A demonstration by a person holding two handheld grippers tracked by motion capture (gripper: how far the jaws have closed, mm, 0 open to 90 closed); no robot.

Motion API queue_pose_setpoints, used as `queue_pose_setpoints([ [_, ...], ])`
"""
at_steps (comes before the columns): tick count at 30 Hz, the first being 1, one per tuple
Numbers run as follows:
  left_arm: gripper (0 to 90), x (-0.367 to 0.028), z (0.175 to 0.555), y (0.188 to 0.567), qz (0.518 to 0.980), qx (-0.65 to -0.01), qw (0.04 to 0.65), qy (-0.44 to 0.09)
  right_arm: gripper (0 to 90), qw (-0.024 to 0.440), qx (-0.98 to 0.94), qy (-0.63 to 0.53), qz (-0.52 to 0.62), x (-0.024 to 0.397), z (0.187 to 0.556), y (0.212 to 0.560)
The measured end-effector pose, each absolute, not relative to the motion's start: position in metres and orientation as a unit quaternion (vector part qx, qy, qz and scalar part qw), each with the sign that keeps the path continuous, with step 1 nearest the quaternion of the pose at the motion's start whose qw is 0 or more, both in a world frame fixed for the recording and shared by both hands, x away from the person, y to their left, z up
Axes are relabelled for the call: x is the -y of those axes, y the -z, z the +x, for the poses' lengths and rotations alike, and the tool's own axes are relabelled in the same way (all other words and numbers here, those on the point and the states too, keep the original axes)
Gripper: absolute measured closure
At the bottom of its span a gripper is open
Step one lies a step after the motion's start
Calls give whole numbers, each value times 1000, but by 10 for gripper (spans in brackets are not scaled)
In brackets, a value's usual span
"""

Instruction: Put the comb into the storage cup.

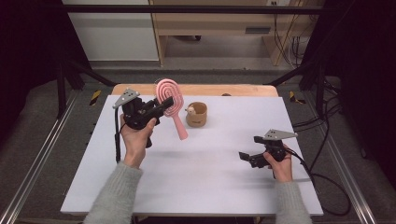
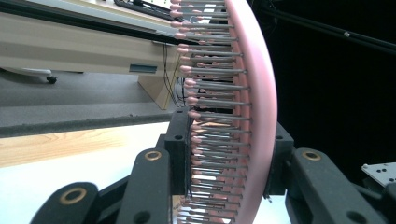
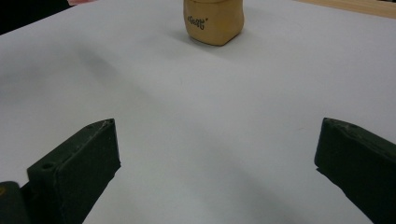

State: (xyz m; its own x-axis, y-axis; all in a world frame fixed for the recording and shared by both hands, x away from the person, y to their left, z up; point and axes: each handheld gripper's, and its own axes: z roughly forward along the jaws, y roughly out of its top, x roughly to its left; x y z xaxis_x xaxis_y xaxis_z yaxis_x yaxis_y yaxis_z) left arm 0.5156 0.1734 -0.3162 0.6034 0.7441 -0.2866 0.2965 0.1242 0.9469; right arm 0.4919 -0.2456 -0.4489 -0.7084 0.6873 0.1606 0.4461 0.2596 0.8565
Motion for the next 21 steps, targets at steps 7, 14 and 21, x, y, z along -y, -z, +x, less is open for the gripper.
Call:
queue_pose_setpoints([
  [7,626,-165,523,312,638,-408,629,-175,6,124,-784,-490,360,247,492,448],
  [14,626,-160,529,306,636,-410,631,-173,6,123,-784,-491,359,246,492,448],
  [21,626,-154,537,301,636,-411,629,-175,6,122,-784,-491,359,246,492,449],
])
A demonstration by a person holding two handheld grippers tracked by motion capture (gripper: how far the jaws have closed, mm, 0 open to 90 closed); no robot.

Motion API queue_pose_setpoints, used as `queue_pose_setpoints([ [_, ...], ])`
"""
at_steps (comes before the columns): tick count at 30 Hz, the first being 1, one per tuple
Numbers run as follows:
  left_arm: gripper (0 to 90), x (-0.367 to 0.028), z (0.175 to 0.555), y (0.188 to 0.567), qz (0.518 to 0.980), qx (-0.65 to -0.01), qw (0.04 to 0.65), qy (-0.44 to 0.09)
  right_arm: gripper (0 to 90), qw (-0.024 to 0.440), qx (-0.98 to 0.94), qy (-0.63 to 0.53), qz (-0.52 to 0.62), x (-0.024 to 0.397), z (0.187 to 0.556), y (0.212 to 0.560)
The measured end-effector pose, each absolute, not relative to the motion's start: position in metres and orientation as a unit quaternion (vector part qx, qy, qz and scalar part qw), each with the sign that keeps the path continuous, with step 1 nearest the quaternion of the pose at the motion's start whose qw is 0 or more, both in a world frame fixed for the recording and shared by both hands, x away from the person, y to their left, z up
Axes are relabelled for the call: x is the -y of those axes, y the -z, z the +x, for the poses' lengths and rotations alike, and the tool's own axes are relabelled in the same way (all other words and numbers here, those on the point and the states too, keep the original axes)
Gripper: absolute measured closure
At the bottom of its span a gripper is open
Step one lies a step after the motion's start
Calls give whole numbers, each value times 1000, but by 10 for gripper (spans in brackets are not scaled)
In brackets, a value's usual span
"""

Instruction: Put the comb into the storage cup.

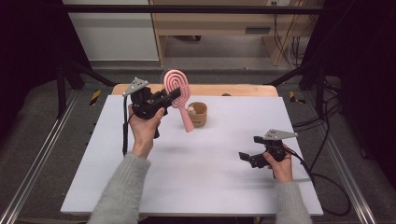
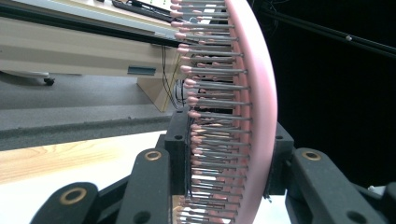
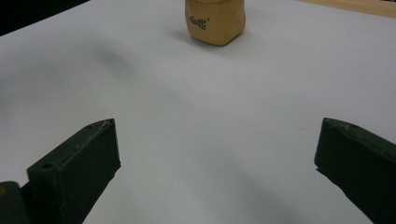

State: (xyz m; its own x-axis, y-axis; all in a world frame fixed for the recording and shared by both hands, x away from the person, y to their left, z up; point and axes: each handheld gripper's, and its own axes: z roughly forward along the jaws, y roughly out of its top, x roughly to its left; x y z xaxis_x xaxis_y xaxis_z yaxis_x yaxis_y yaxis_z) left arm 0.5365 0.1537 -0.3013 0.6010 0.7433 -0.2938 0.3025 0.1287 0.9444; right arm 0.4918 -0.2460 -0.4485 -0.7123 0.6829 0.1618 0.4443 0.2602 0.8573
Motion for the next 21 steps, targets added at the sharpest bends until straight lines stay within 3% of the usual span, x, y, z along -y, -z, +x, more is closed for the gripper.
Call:
queue_pose_setpoints([
  [21,626,-136,556,292,634,-414,627,-182,6,120,-783,-493,359,246,492,448],
])
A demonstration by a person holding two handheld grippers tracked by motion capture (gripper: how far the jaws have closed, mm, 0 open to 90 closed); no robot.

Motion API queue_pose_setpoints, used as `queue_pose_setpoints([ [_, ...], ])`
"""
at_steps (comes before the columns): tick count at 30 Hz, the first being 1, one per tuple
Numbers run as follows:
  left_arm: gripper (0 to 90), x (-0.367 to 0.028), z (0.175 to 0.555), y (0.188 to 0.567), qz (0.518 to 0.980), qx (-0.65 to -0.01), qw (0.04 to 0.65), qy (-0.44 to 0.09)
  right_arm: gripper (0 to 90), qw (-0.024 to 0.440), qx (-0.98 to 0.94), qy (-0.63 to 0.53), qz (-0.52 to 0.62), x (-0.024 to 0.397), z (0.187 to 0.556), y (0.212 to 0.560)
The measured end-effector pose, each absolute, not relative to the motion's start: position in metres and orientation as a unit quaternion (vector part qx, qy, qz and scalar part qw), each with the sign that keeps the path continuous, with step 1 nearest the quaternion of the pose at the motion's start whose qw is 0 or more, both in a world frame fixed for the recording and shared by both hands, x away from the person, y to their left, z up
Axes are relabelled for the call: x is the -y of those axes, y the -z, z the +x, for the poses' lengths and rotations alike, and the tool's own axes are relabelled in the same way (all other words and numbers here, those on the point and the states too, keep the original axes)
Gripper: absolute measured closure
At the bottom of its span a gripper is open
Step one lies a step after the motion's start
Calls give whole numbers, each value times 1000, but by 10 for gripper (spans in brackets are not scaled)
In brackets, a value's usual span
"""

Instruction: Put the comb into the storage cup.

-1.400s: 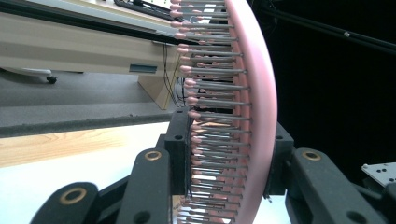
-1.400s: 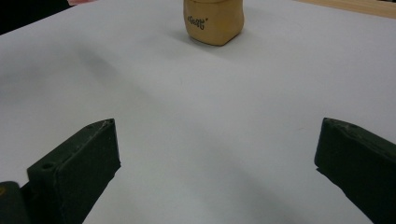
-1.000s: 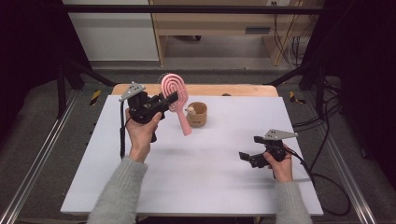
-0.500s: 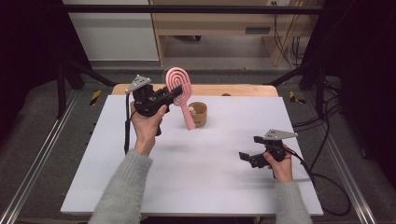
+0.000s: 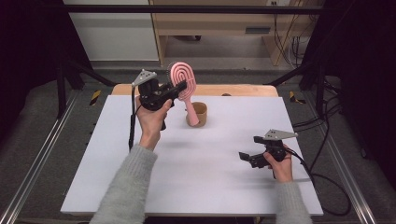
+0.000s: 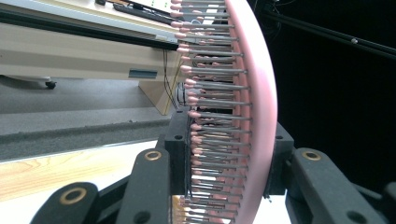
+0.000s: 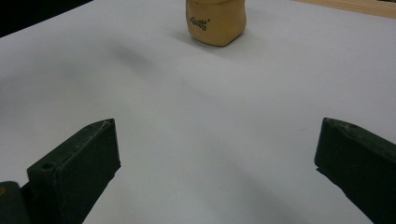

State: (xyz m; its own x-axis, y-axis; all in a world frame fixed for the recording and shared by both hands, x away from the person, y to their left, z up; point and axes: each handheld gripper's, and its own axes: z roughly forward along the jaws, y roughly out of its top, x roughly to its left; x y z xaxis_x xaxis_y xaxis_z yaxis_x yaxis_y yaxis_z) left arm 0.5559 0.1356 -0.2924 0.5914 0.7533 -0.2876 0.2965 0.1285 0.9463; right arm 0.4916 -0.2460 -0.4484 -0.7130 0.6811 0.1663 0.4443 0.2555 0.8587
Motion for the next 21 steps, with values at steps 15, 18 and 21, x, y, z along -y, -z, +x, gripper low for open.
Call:
queue_pose_setpoints([
  [15,626,-124,571,290,626,-420,630,-186,6,120,-784,-493,358,246,491,448],
  [18,626,-123,575,289,625,-423,629,-186,6,120,-783,-494,358,246,491,448],
  [21,626,-121,578,288,624,-423,631,-184,6,120,-782,-495,359,246,491,448],
])
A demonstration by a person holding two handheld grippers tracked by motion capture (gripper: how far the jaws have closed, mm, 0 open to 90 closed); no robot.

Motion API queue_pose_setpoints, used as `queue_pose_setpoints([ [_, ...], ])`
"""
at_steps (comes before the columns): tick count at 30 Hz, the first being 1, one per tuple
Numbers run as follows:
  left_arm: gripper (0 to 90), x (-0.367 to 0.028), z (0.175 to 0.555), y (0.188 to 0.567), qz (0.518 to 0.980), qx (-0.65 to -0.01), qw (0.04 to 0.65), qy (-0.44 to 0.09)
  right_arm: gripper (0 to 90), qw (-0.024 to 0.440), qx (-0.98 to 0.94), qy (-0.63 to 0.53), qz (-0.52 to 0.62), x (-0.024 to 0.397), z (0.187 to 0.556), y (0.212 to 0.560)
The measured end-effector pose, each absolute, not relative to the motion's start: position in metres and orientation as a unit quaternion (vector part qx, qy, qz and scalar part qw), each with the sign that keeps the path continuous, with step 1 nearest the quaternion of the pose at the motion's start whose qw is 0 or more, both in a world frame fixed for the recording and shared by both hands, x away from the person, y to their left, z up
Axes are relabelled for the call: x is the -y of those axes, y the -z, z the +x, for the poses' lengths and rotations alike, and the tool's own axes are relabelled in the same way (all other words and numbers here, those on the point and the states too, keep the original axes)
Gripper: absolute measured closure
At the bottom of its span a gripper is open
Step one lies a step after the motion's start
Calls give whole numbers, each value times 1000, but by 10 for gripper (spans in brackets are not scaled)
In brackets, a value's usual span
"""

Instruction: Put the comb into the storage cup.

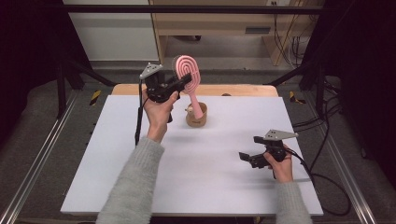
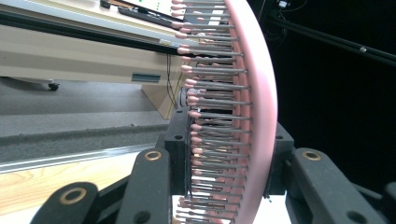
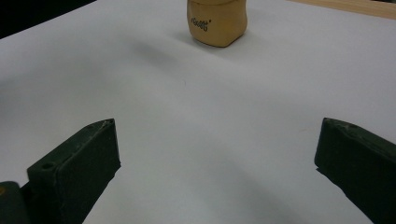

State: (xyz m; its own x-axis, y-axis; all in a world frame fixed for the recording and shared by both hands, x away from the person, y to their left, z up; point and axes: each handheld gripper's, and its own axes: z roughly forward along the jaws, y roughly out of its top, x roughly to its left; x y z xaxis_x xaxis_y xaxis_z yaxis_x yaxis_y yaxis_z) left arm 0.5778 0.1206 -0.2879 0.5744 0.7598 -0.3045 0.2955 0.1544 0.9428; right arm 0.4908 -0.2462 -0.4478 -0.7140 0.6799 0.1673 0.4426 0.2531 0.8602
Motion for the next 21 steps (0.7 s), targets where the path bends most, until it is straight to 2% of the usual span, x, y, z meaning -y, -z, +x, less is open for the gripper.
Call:
queue_pose_setpoints([
  [21,626,-106,601,287,625,-430,621,-197,6,119,-784,-494,356,245,491,449],
])
